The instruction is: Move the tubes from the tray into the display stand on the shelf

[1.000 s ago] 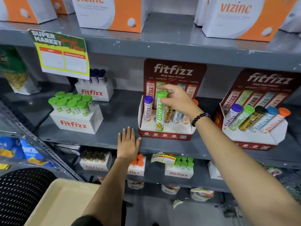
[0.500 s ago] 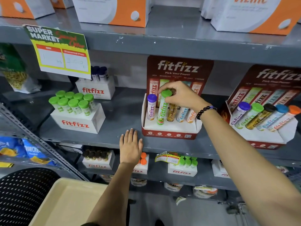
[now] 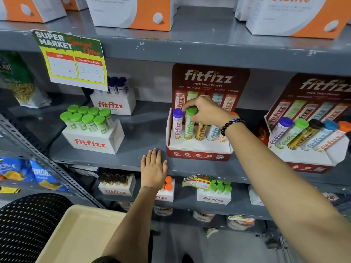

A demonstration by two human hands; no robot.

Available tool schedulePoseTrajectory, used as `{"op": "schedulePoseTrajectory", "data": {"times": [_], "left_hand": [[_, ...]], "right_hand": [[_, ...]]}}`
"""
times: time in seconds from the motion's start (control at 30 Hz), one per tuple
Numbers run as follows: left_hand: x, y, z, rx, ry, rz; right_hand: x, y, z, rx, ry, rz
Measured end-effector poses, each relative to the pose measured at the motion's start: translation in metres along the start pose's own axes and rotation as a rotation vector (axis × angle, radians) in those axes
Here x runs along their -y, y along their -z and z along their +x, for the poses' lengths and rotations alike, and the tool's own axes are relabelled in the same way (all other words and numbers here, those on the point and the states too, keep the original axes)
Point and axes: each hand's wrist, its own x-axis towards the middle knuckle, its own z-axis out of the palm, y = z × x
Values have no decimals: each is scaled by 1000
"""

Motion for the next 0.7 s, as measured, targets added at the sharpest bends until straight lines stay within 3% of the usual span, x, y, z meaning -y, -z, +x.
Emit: {"op": "schedulePoseTrajectory", "data": {"times": [0.53, 0.7], "left_hand": [[-2, 8, 1, 75, 14, -8], [-9, 30, -6, 84, 8, -79]], "right_hand": [[-12, -7, -15, 12, 1, 4], [-10, -10, -53, -239, 43, -22]]}}
